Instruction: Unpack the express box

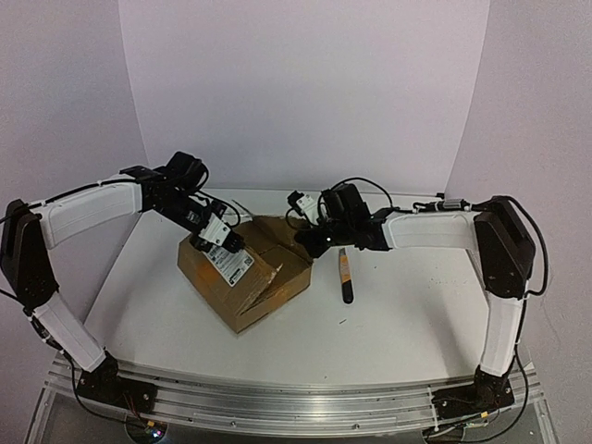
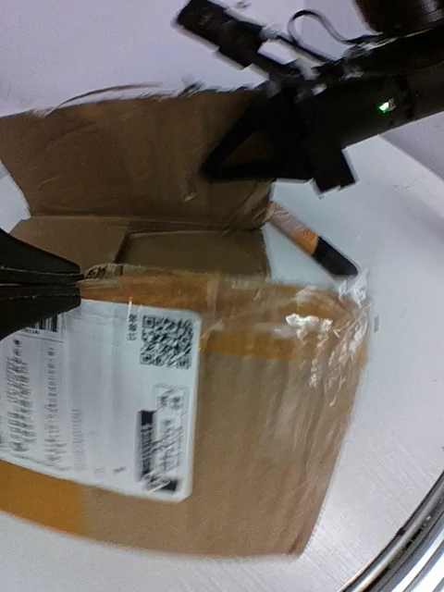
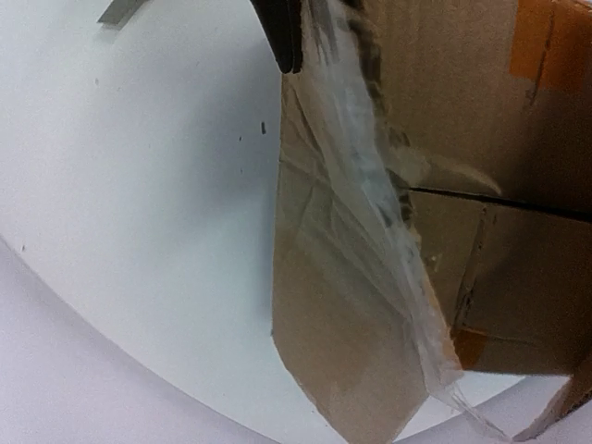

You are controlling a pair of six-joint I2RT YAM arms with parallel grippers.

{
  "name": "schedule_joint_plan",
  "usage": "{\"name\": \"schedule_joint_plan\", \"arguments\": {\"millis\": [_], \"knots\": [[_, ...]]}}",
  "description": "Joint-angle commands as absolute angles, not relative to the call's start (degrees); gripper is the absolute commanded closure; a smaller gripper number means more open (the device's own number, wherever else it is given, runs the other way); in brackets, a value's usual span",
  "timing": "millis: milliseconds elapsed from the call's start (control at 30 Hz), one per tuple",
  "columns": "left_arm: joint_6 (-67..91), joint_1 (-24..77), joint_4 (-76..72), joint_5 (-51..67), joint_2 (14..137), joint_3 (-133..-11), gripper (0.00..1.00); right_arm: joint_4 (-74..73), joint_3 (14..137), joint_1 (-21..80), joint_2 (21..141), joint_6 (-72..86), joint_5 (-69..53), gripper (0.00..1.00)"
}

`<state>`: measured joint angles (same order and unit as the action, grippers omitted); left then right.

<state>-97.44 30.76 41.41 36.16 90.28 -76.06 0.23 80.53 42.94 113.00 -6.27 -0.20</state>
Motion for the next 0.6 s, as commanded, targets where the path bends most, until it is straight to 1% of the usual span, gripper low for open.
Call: {"name": "schedule_joint_plan", "arguments": {"millis": [0, 233, 400, 567], "knots": [[-93.7, 27.1, 44.7, 34.1, 83.4, -70.6, 1.0, -9.7, 77.1, 35.8, 107.8, 12.1, 3.9, 1.0], [-91.8, 23.2, 42.8, 30.6, 80.3, -63.8, 1.0, -10.4, 71.9, 34.0, 104.5, 18.6, 0.7, 1.0], [-92.1, 20.4, 37.4, 27.3, 76.9, -57.2, 1.0, -9.7, 67.1, 30.9, 103.6, 30.5, -5.2, 1.0], [-91.7, 17.0, 33.0, 23.4, 74.4, -50.9, 1.0, -3.7, 61.9, 30.3, 102.6, 37.7, -9.7, 1.0]]}}
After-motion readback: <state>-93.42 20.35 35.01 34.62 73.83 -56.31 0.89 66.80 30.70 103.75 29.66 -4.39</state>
